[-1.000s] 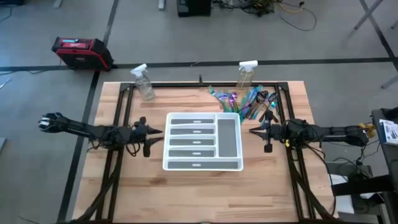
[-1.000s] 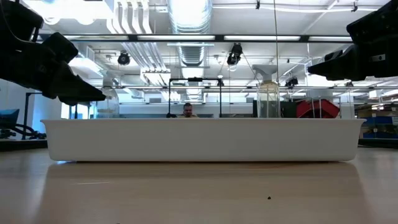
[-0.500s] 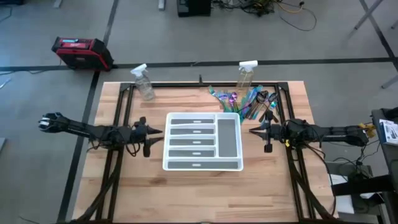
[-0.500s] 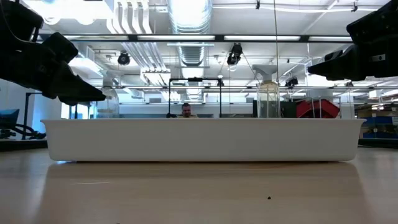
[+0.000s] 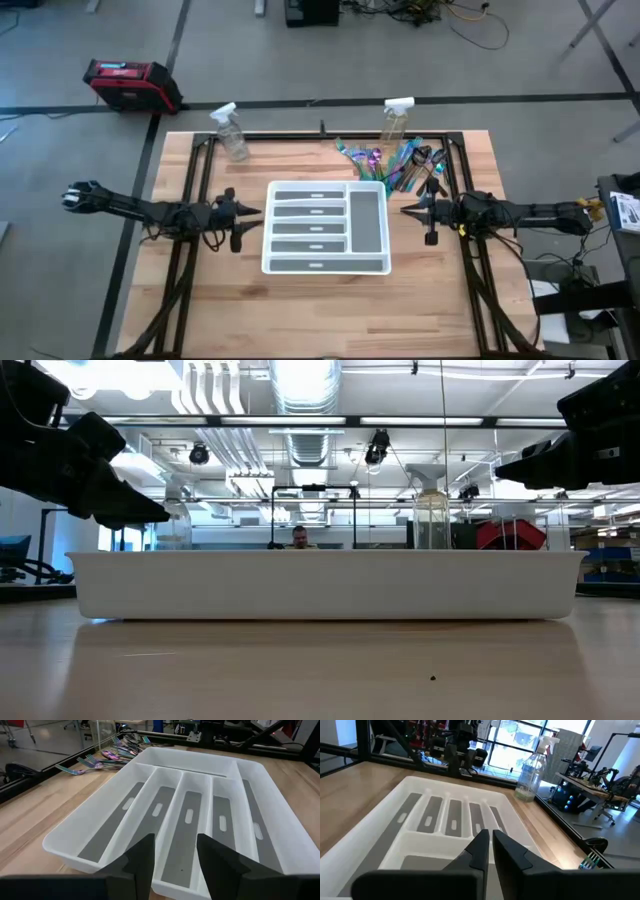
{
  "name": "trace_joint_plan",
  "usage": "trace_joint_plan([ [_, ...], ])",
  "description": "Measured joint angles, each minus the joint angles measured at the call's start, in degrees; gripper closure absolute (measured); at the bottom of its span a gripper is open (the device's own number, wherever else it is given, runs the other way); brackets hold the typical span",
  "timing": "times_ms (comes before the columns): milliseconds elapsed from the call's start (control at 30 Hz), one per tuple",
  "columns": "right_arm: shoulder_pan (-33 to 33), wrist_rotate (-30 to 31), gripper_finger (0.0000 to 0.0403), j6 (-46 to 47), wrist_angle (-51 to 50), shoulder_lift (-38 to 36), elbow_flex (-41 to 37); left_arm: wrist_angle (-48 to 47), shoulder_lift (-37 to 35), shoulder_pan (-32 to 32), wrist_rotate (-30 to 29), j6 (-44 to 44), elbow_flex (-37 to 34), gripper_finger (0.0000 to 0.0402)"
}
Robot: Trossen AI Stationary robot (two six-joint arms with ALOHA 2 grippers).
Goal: Sort silverware
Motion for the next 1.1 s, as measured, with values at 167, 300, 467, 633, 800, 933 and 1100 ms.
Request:
trace_joint_plan([
  [167, 0.0, 0.0, 0.0389, 0.0, 0.0, 0.0, 0.0, 0.0, 0.0, 0.0, 0.0, 0.0, 0.0, 0.0269],
  [300, 0.0, 0.0, 0.0389, 0.0, 0.0, 0.0, 0.0, 0.0, 0.0, 0.0, 0.0, 0.0, 0.0, 0.0269],
  [467, 0.0, 0.0, 0.0389, 0.0, 0.0, 0.0, 0.0, 0.0, 0.0, 0.0, 0.0, 0.0, 0.0, 0.0269],
  [633, 0.0, 0.1, 0.0389, 0.0, 1.4, 0.0, 0.0, 0.0, 0.0, 0.0, 0.0, 0.0, 0.0, 0.0269],
  [800, 0.0, 0.2, 0.0389, 13.0, 12.5, 0.3, 0.0, 0.0, 0.0, 0.0, 0.0, 0.0, 0.0, 0.0269],
  [933, 0.0, 0.2, 0.0389, 26.7, 18.5, 2.9, 0.0, 0.0, 0.0, 0.0, 0.0, 0.0, 0.0, 0.0269],
  [1100, 0.0, 0.0, 0.0389, 24.5, 18.3, 10.8, 0.0, 0.0, 0.0, 0.0, 0.0, 0.0, 0.0, 0.0269],
])
